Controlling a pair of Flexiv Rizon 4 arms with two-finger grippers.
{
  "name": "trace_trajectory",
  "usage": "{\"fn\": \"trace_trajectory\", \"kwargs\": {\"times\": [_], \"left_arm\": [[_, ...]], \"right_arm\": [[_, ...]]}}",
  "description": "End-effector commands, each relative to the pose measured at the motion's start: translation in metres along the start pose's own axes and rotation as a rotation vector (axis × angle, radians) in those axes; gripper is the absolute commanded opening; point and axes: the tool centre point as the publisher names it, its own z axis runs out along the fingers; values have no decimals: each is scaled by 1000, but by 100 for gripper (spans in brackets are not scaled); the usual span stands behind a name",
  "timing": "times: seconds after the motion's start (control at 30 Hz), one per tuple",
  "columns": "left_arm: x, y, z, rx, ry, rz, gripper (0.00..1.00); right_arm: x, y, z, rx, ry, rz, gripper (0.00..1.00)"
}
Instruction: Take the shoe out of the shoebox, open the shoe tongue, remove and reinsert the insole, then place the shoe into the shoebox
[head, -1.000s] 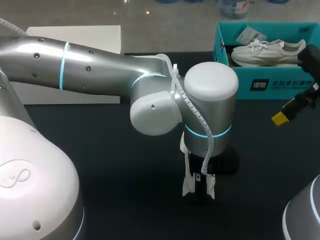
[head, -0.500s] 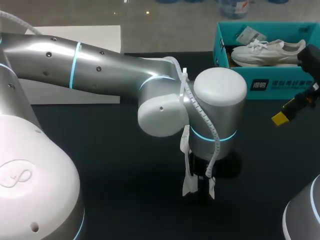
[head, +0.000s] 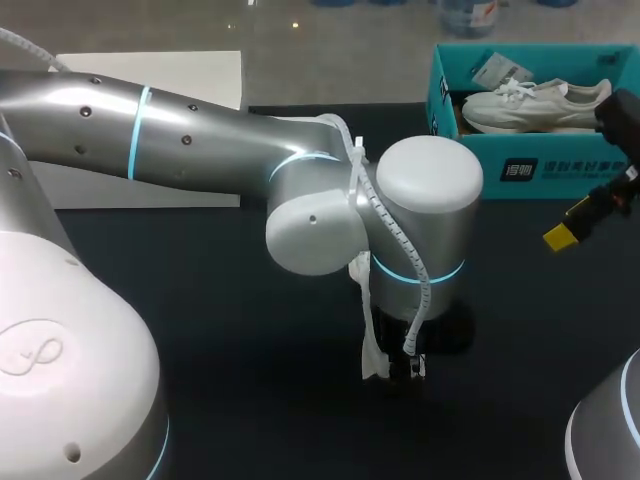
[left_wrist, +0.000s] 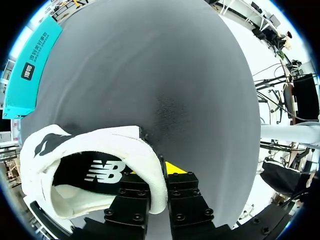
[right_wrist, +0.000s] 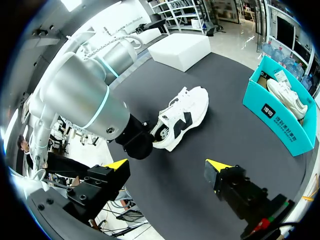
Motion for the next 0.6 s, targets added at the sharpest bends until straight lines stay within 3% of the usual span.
{"fn": "trace_trajectory", "kwargs": {"times": [0.03, 0.4, 0.6], "left_arm": [[2, 9, -16, 9, 8, -6, 0], [28, 31, -130, 67, -19, 35, 0], [36, 32, -150, 86, -65, 63, 0]], "right_arm": [[-1, 2, 1, 5, 0, 1, 100], [-1, 2, 1, 5, 0, 1, 100], [-1, 2, 1, 5, 0, 1, 100]]}}
